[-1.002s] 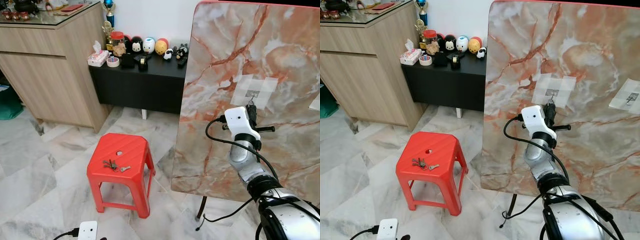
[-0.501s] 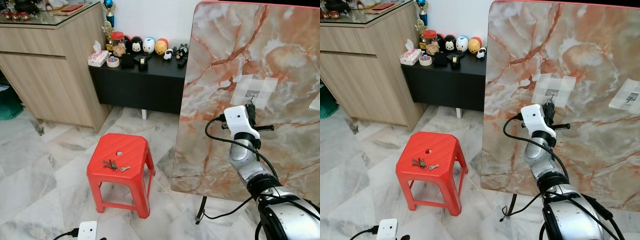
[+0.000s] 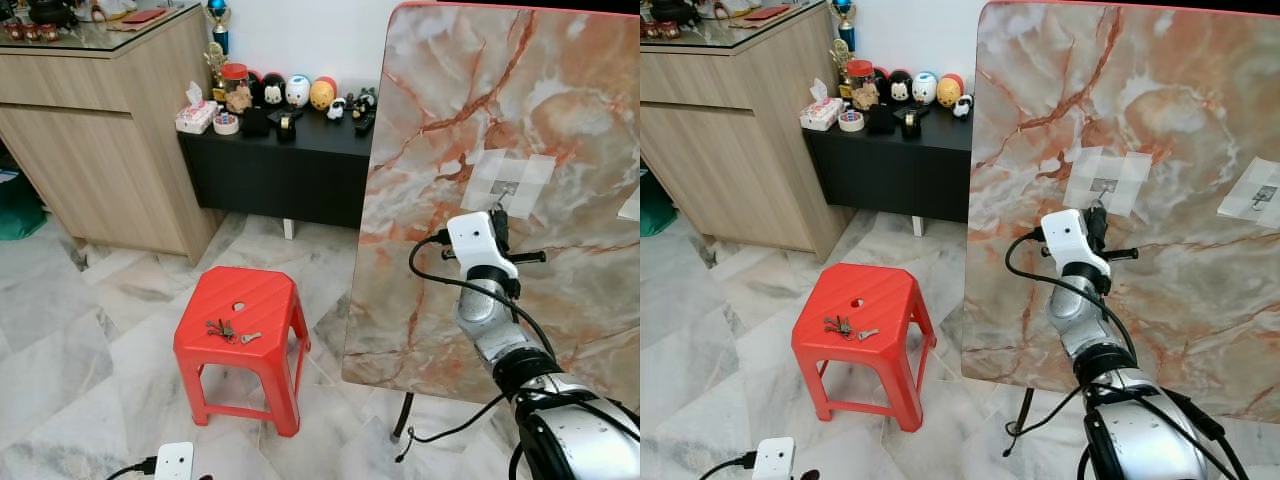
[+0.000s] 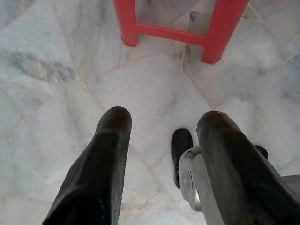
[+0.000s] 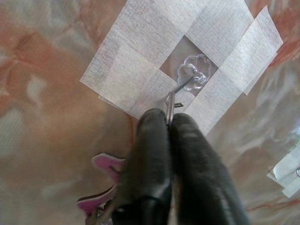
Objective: Hang keys on a hook
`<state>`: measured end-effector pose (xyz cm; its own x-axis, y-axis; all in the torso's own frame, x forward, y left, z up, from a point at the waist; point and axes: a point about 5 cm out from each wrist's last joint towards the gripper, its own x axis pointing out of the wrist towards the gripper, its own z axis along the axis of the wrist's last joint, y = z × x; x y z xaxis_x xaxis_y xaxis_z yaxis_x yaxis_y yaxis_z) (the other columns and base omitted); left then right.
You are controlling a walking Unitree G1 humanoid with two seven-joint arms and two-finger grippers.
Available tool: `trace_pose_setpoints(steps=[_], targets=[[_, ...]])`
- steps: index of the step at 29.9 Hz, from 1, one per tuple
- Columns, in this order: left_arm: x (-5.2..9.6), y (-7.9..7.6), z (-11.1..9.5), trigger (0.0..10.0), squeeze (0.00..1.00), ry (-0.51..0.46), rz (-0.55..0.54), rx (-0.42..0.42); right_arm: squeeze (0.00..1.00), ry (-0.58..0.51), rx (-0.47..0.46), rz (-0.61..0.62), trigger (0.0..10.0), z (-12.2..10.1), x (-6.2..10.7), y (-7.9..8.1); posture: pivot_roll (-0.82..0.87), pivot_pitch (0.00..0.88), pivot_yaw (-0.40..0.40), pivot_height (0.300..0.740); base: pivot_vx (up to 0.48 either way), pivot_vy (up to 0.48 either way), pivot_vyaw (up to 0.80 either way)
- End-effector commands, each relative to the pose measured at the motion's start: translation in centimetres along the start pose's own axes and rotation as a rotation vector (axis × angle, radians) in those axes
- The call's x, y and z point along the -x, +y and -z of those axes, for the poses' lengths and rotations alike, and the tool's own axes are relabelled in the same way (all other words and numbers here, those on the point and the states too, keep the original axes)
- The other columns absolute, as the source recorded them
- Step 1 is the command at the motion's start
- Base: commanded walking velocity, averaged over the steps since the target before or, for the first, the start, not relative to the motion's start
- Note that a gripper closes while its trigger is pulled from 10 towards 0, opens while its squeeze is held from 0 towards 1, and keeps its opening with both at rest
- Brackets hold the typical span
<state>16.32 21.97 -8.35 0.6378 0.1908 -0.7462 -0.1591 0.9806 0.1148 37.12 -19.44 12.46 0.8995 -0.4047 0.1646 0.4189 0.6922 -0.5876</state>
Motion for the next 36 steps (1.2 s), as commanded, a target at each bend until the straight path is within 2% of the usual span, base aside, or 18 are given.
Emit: trace_pose_setpoints(steps=[1,4,10,13,14,15,16,18,20,22,26,29,32,33,36], targets=[[0.1,0.3,0.5,10.0,0.00,0.028,-0.004,-0.011,0.61,-0.007,-0.018,0.000,10.0,-0.7,-0.4,-0.1,0.02,0.000,-0.044,0.740,0.000,0.000,0.00],[0.1,0.3,0.5,10.0,0.00,0.028,-0.004,-0.011,0.64,-0.009,-0.019,-0.002,10.0,-0.7,-0.4,-0.1,0.02,0.000,-0.044,0.740,0.000,0.000,0.00],[0.1,0.3,0.5,10.0,0.00,0.028,-0.003,-0.011,0.60,-0.023,-0.034,-0.005,10.0,-0.9,-0.3,0.0,0.02,0.000,-0.042,0.740,0.000,0.000,0.00],[0.1,0.3,0.5,10.0,0.00,0.028,-0.003,-0.011,0.60,-0.040,-0.070,-0.033,10.0,-1.2,-0.2,0.3,0.02,0.000,-0.042,0.740,0.000,0.000,0.00],[0.1,0.3,0.5,10.0,0.00,0.028,-0.003,-0.012,0.56,-0.061,-0.113,-0.066,10.0,-1.6,0.0,0.7,0.02,0.000,-0.040,0.740,0.000,0.000,0.00],[0.1,0.3,0.5,10.0,0.00,0.029,-0.003,-0.012,0.48,-0.073,-0.132,-0.083,10.0,-1.7,0.2,0.9,0.02,0.000,-0.041,0.740,0.000,0.000,0.00],[0.1,0.3,0.5,10.0,0.00,0.029,-0.003,-0.012,0.48,-0.075,-0.135,-0.086,10.0,-1.8,0.2,1.0,0.02,0.000,-0.041,0.740,0.000,0.000,0.00],[0.1,0.4,0.6,10.0,0.00,0.031,-0.003,-0.011,0.00,-0.089,-0.139,-0.096,10.0,-1.8,0.4,1.1,0.02,0.000,-0.041,0.740,0.000,0.000,0.00],[0.1,0.4,0.7,10.0,0.00,0.036,-0.004,-0.011,0.00,-0.095,-0.143,-0.109,10.0,-1.6,0.7,1.3,0.02,0.000,-0.040,0.740,0.000,0.000,0.00],[0.2,0.5,0.7,10.0,0.00,0.038,-0.005,-0.011,0.00,-0.110,-0.190,-0.135,10.0,-1.4,1.1,1.5,0.02,0.000,-0.040,0.740,0.000,0.000,0.00],[0.2,0.5,0.8,10.0,0.00,0.039,-0.006,-0.010,0.00,-0.132,-0.194,-0.176,10.0,-1.0,1.7,1.8,0.02,0.000,-0.040,0.740,0.000,0.000,0.00],[0.2,0.6,0.8,10.0,0.00,0.041,-0.008,-0.011,0.00,-0.098,-0.207,-0.214,10.0,0.5,2.6,2.2,0.02,0.000,-0.042,0.740,0.000,0.000,0.00],[0.2,0.7,0.9,10.0,0.00,0.043,-0.009,-0.011,0.00,0.006,-0.249,-0.246,10.0,2.9,3.9,2.5,0.02,0.000,-0.043,0.740,0.000,0.000,0.00],[0.2,0.7,0.9,10.0,0.00,0.044,-0.010,-0.012,0.00,0.080,-0.294,-0.280,10.0,4.5,5.0,2.9,0.02,0.000,-0.041,0.740,0.000,0.000,0.00],[0.3,0.8,1.0,10.0,0.00,0.046,-0.012,-0.013,0.00,0.218,-0.370,-0.338,10.0,6.7,6.5,3.6,0.01,0.000,-0.040,0.740,0.000,0.000,0.00]])
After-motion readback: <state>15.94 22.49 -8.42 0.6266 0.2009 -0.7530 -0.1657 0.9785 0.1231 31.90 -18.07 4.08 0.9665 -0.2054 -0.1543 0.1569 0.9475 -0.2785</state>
